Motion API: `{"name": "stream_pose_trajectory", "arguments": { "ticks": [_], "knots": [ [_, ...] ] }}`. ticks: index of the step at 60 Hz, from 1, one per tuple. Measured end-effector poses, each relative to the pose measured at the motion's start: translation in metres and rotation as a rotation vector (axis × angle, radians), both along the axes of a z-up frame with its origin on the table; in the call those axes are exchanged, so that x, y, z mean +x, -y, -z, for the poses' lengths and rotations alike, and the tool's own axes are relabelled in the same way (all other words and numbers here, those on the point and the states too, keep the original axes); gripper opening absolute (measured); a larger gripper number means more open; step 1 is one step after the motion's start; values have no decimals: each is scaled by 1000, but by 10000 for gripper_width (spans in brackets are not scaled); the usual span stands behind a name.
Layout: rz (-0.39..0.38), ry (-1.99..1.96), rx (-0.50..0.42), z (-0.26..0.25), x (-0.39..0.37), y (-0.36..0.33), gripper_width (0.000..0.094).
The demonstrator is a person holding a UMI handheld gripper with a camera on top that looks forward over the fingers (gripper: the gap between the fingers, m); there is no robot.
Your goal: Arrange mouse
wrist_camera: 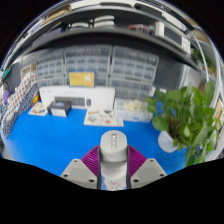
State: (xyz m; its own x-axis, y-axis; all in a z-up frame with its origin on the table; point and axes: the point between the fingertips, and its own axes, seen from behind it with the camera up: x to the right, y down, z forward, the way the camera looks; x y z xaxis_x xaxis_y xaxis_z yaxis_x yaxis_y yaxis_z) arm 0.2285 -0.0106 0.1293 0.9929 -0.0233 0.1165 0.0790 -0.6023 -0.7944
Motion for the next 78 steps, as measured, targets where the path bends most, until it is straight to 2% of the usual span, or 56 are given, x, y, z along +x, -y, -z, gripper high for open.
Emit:
{"name": "stream_pose_trajectory", "arguments": {
  "ticks": [5,14,19,27,40,41,43,44,46,62,78],
  "knots": [
    [-6,-26,-96,52,9,9,342],
    [-20,-13,-215,113,17,27,344],
    [-25,-57,-250,132,11,35,349],
    [-27,-76,-232,137,12,34,389],
    [-9,-122,-238,139,13,33,522],
    [-5,-121,-242,139,15,33,549],
    [7,-112,-254,138,19,34,689],
    [15,-105,-260,138,21,34,712],
    [28,-95,-264,135,24,35,764],
    [22,-91,-187,59,-19,33,752],
    [-14,-147,-4,-52,-134,58,750]
  ]
}}
